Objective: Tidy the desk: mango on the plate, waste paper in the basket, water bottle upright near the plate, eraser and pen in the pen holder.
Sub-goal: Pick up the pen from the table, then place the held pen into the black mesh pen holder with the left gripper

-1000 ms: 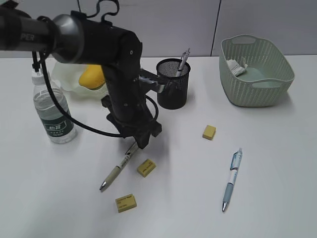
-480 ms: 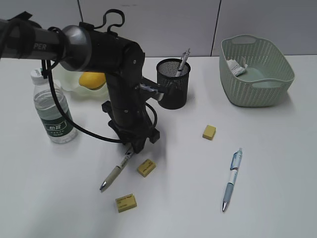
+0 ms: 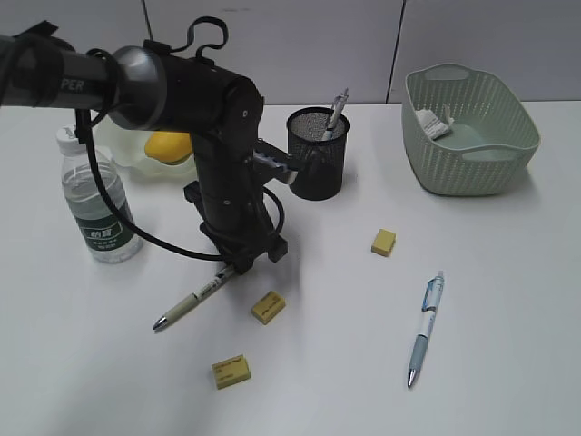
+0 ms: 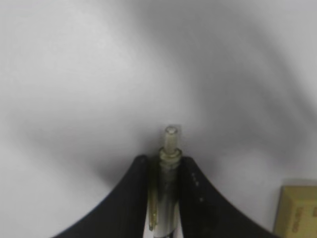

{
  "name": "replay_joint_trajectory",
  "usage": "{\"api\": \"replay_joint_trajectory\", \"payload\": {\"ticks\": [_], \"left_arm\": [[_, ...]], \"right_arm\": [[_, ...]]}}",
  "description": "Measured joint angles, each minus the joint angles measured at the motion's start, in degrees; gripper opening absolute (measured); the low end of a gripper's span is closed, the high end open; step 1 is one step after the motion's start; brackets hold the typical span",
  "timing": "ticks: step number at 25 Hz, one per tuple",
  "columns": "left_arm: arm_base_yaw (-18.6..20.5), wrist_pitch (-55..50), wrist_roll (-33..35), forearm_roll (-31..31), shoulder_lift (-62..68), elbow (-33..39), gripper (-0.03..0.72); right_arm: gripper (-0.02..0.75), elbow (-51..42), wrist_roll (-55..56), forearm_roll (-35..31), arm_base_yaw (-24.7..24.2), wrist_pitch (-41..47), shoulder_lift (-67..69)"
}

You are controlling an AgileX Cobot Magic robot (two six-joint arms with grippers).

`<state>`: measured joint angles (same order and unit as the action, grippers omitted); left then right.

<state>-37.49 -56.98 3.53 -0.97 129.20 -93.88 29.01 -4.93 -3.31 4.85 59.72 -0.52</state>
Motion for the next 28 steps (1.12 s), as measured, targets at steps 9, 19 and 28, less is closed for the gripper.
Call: {"api": "replay_joint_trajectory", "payload": {"ticks": [9, 19, 28], "left_arm": [[-0.23, -4.19, 0.12, 2.45, -2.12, 0.05, 0.146], [-0.23, -9.08, -1.81, 3.24, -4.44, 0.0, 0.146], [-0.9, -1.28, -5.71, 5.11, -13.26, 2.63, 0.146]], "right_arm": [[0.405, 0.0, 0.0, 0.0, 0.0, 0.0, 0.0], [0.405, 0.0, 0.0, 0.0, 0.0, 0.0, 0.0], [0.405, 0.0, 0.0, 0.0, 0.0, 0.0, 0.0]]}}
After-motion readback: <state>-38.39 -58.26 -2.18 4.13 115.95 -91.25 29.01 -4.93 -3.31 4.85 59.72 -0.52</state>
